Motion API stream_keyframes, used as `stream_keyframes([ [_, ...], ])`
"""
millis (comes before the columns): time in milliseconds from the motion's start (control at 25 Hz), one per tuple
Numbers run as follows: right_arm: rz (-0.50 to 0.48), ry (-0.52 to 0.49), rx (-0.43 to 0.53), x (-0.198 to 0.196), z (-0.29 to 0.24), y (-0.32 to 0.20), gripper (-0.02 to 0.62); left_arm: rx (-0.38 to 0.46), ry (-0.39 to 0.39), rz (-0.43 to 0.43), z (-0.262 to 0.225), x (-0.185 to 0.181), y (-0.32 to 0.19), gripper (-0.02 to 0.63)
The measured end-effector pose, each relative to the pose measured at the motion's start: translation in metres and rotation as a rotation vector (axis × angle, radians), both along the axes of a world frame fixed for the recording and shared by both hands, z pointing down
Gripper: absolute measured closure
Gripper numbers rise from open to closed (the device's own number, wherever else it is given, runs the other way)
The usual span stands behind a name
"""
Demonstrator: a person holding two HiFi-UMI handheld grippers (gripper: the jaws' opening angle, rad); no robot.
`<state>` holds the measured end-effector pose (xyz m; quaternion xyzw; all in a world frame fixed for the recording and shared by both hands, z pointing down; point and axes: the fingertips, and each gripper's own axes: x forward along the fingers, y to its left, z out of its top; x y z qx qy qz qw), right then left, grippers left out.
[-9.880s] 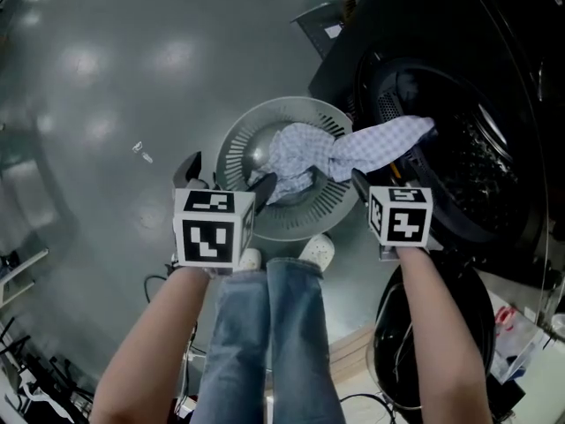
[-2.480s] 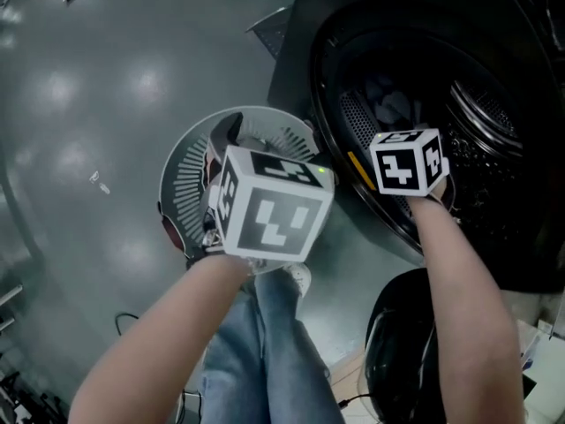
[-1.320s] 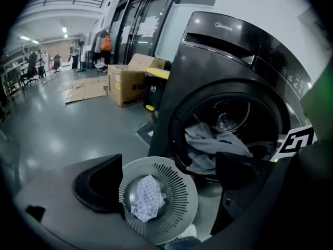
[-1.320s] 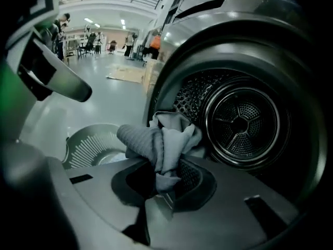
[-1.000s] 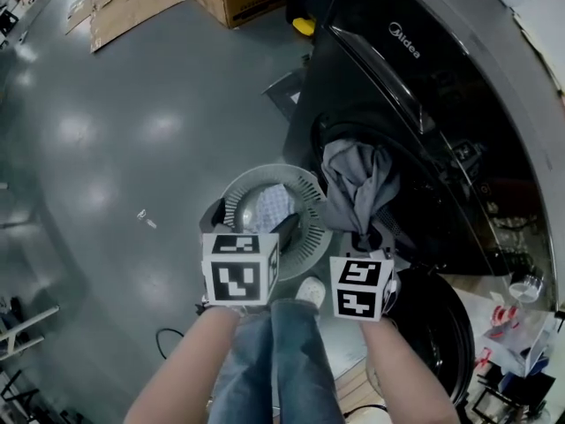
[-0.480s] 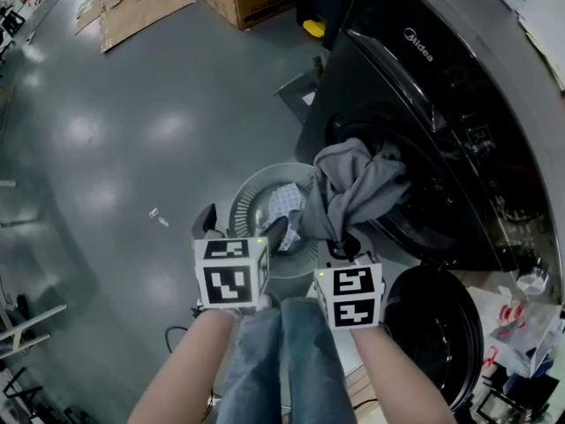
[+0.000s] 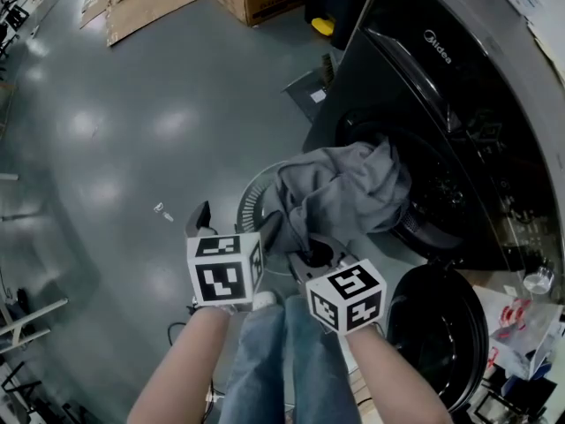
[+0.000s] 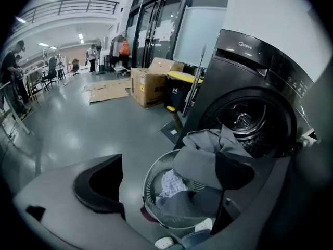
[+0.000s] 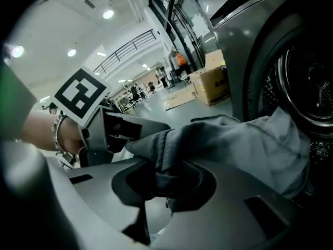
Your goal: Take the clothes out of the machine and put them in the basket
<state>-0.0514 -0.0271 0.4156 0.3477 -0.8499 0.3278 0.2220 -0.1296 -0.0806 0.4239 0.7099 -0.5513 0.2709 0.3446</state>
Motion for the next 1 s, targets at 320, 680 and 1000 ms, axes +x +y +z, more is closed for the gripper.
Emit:
stream_keyframes([
  [320,0.075,0.053,-0.103,0.025,0.036,-0.015,0.534,-0.006,-0.011,-0.002,0.008,-0.009,-0.001,0.044],
  [680,0.058,0.246,-0.216,0.043,0.086,-0.010,0.183,-0.027,-0.009,0.001,0.020,-0.005,0.005,0.044],
  [1000,0.059,0.281,-0.206,0.062,0.103,-0.006,0.170,-0.047,-0.014,-0.008,0.036,-0.003,0.010,0.044],
])
